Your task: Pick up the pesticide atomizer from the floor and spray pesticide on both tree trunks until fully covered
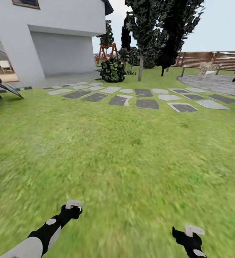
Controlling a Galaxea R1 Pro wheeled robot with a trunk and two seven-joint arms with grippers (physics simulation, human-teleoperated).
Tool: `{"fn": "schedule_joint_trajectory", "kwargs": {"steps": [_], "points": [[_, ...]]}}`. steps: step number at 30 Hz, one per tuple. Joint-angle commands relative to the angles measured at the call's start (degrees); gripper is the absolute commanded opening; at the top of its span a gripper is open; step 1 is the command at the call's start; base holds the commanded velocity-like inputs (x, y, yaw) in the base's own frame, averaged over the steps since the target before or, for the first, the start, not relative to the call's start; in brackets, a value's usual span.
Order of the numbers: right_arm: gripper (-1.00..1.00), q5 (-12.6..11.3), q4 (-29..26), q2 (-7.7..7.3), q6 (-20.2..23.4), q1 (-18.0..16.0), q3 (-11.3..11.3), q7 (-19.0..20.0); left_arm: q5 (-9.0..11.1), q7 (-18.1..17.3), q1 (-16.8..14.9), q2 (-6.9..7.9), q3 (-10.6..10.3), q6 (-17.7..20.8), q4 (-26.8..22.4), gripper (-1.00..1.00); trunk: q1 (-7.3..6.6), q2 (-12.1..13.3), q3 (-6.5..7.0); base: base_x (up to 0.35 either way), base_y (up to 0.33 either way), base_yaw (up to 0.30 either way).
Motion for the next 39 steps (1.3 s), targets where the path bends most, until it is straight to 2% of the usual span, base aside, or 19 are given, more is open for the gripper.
{"fn": "schedule_joint_trajectory", "kwargs": {"steps": [1, 39], "points": [[1.00, 0.00, 0.00, 0.00, 0.00, 0.00, 0.00, 0.01, 0.02, 0.01, 0.00, -0.01, -0.02, 0.00, -0.01, -1.00, 0.00, 0.00, 0.00, 0.000, -0.277, -0.292], [1.00, 0.00, 0.00, 0.09, 0.00, 0.00, 0.00, 0.00, 0.02, 0.10, 0.00, 0.07, 0.13, 0.00, -0.01, -1.00, 0.00, 0.00, 0.00, 0.010, -0.277, -0.292]]}}
